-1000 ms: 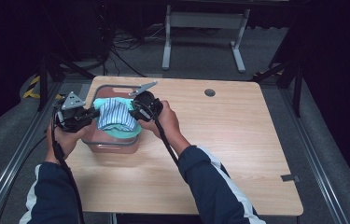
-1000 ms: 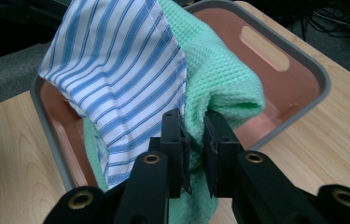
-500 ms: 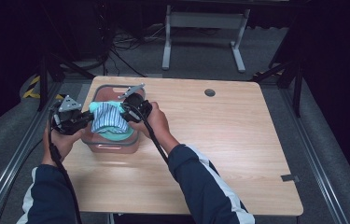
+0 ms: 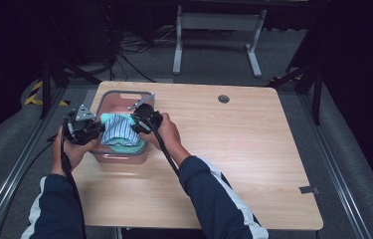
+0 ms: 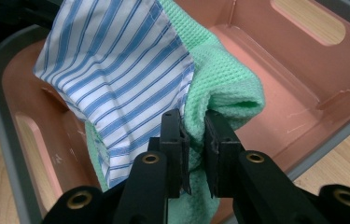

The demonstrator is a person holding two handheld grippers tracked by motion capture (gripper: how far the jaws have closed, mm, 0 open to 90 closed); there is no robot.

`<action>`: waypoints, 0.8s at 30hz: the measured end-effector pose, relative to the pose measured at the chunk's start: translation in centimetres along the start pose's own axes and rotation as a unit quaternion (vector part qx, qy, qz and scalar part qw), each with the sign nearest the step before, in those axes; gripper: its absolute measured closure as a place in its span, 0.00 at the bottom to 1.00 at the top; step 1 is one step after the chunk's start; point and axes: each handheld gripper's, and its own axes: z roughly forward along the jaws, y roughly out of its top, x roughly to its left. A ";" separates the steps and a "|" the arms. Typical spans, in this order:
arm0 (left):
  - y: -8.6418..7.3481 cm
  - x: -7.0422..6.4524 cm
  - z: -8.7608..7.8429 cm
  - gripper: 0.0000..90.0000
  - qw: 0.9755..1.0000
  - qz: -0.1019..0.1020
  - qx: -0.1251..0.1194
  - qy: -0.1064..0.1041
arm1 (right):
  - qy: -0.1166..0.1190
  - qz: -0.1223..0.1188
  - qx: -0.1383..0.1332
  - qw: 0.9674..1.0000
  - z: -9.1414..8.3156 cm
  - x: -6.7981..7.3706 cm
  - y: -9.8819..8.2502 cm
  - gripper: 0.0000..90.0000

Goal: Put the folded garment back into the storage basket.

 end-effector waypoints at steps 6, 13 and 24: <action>0.0 -0.2 0.4 0.92 1.000 0.010 0.013 0.005 | -0.002 0.001 0.003 1.000 0.3 -0.2 -0.2 0.87; -0.2 0.0 0.5 0.89 1.000 -0.005 0.012 0.008 | -0.006 0.001 0.008 1.000 0.4 -0.3 -0.4 0.81; 0.1 -0.3 0.1 0.84 1.000 -0.003 0.003 0.007 | -0.015 -0.005 0.004 1.000 -0.3 -0.6 -0.7 0.79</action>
